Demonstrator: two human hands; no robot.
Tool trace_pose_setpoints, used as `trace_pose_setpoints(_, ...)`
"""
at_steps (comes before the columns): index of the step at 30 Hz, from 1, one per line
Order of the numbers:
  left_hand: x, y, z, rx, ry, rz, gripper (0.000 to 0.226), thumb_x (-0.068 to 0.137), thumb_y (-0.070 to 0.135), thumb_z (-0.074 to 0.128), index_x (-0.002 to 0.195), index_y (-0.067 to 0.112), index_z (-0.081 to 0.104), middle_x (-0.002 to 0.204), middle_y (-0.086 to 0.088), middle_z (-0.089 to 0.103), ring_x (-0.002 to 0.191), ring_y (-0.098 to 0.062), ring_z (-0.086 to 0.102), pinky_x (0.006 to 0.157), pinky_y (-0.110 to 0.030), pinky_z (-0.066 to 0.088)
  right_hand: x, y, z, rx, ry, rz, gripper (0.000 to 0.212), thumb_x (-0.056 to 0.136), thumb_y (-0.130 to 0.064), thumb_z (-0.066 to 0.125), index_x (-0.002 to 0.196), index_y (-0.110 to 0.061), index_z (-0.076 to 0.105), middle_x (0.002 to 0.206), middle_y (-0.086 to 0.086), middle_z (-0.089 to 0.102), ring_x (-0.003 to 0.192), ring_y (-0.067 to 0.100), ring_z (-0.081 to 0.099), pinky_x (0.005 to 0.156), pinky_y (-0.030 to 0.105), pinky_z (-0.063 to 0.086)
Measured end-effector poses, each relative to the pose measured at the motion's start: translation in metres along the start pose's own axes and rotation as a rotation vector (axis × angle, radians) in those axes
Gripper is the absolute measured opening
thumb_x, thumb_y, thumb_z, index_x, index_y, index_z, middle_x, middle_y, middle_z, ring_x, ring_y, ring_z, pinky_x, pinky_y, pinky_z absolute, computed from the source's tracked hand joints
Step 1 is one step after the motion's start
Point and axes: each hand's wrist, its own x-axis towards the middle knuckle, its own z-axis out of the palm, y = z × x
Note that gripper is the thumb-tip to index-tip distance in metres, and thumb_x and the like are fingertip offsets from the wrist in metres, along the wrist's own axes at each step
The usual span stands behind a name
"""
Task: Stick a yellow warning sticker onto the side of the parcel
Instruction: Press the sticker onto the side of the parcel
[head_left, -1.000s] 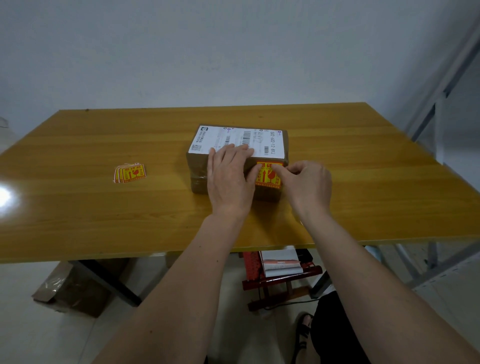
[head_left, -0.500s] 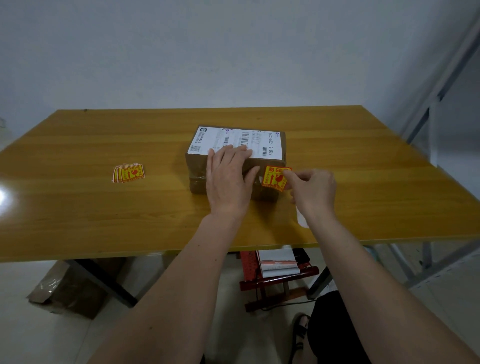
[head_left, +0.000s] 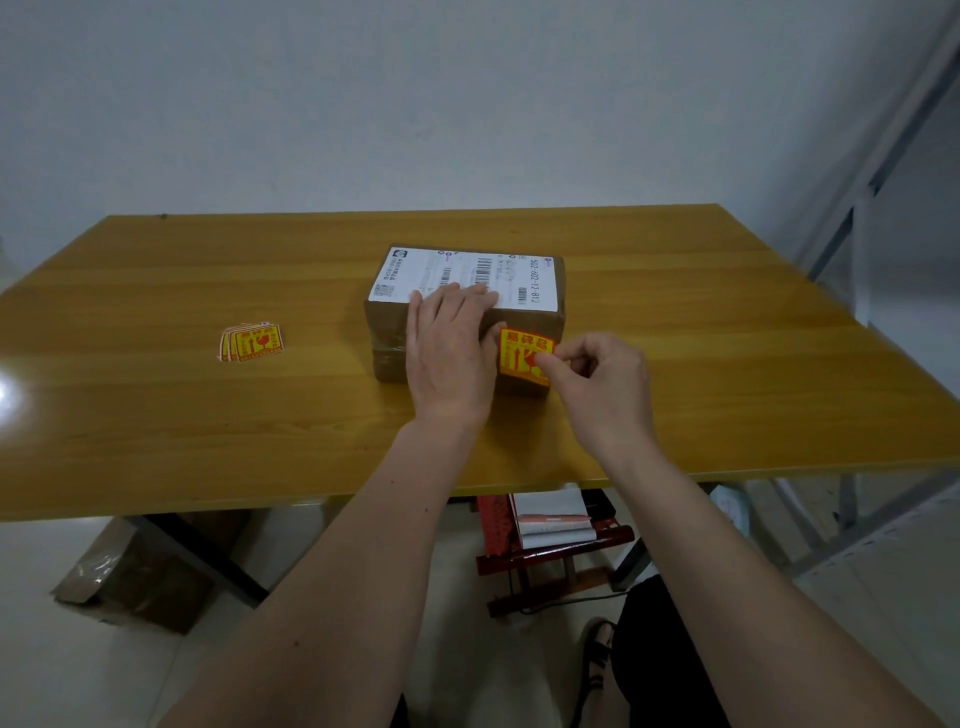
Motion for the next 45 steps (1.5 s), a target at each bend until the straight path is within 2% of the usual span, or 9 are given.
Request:
trace_pose_setpoints(3, -0.001, 0.001, -0.002, -0.019, -0.01, -0.011, 0.031, 0.09, 0.017, 0.055, 0.121, 0.018, 0.058, 0.13, -0.001, 0.058, 0.132, -0.019, 0.039, 0.118, -0.037, 0.008, 0.003, -0.004, 0.0, 0.014, -0.061, -0.006, 0.012, 0.079, -0.017, 0.073, 0.073, -0.016, 0.062, 0.08, -0.004, 0.054, 0.068, 0.004, 0.05, 0.062, 0.013, 0.039)
trace_pose_setpoints(6, -0.001, 0.001, -0.004, -0.025, -0.03, -0.011, 0.031, 0.094, 0.015, 0.048, 0.123, 0.018, 0.057, 0.132, -0.001, 0.057, 0.132, -0.019, 0.039, 0.118, -0.037, 0.009, 0.011, 0.001, 0.004, 0.039, -0.061, 0.07, 0.011, 0.081, -0.02, 0.071, 0.075, -0.016, 0.063, 0.095, 0.007, 0.064, 0.084, 0.016, 0.059, 0.071, 0.027, 0.049)
trace_pose_setpoints(9, -0.002, 0.0, -0.006, -0.027, -0.045, 0.0, 0.031, 0.095, 0.016, 0.046, 0.125, 0.018, 0.056, 0.133, -0.001, 0.056, 0.133, -0.019, 0.038, 0.118, -0.038, 0.01, 0.015, 0.003, 0.007, 0.071, -0.058, 0.121, 0.01, 0.082, -0.022, 0.07, 0.076, -0.015, 0.065, 0.098, 0.01, 0.067, 0.094, 0.023, 0.063, 0.084, 0.041, 0.054)
trace_pose_setpoints(11, -0.002, 0.0, -0.007, -0.034, -0.045, 0.0, 0.031, 0.096, 0.017, 0.045, 0.125, 0.018, 0.056, 0.133, -0.001, 0.056, 0.133, -0.019, 0.038, 0.118, -0.038, 0.01, 0.015, 0.001, 0.008, 0.084, -0.061, 0.136, 0.011, 0.082, -0.021, 0.069, 0.075, -0.014, 0.064, 0.097, 0.01, 0.068, 0.094, 0.024, 0.064, 0.085, 0.044, 0.054)
trace_pose_setpoints(19, -0.001, -0.001, -0.006, -0.055, -0.045, -0.004, 0.031, 0.096, 0.023, 0.045, 0.125, 0.019, 0.056, 0.133, 0.001, 0.056, 0.133, -0.017, 0.038, 0.118, -0.037, 0.009, 0.017, -0.002, 0.007, 0.123, -0.05, 0.168, 0.021, 0.084, -0.017, 0.068, 0.065, -0.019, 0.059, 0.085, 0.007, 0.067, 0.084, 0.022, 0.064, 0.077, 0.037, 0.055)
trace_pose_setpoints(28, -0.001, -0.003, -0.003, -0.047, -0.027, 0.009, 0.033, 0.091, 0.027, 0.054, 0.123, 0.02, 0.057, 0.132, 0.002, 0.057, 0.132, -0.017, 0.039, 0.116, -0.035, 0.007, 0.021, -0.005, 0.007, 0.075, -0.03, 0.142, 0.024, 0.083, -0.018, 0.069, 0.064, -0.025, 0.056, 0.088, 0.005, 0.067, 0.086, 0.018, 0.063, 0.074, 0.031, 0.053)
trace_pose_setpoints(33, -0.001, -0.002, -0.002, -0.053, -0.001, 0.014, 0.033, 0.089, 0.026, 0.058, 0.121, 0.019, 0.059, 0.129, 0.001, 0.059, 0.13, -0.018, 0.041, 0.117, -0.036, 0.01, 0.021, -0.003, 0.009, 0.079, -0.013, 0.142, 0.026, 0.083, -0.017, 0.069, 0.062, -0.026, 0.055, 0.08, 0.001, 0.063, 0.076, 0.015, 0.058, 0.063, 0.023, 0.046)
trace_pose_setpoints(40, -0.001, -0.002, -0.001, -0.053, 0.022, 0.006, 0.033, 0.088, 0.025, 0.06, 0.12, 0.019, 0.059, 0.128, 0.0, 0.059, 0.13, -0.018, 0.041, 0.117, -0.037, 0.011, 0.021, -0.001, 0.011, 0.087, -0.003, 0.147, 0.014, 0.083, -0.018, 0.069, 0.071, -0.018, 0.062, 0.085, 0.005, 0.067, 0.08, 0.017, 0.063, 0.069, 0.028, 0.051)
trace_pose_setpoints(45, -0.001, -0.002, 0.002, -0.047, 0.03, 0.004, 0.034, 0.087, 0.028, 0.061, 0.119, 0.019, 0.059, 0.127, 0.0, 0.059, 0.129, -0.018, 0.042, 0.117, -0.037, 0.01, 0.022, -0.001, 0.011, 0.055, 0.001, 0.13, 0.013, 0.084, -0.018, 0.069, 0.072, -0.016, 0.062, 0.078, 0.002, 0.064, 0.071, 0.014, 0.057, 0.064, 0.027, 0.046)
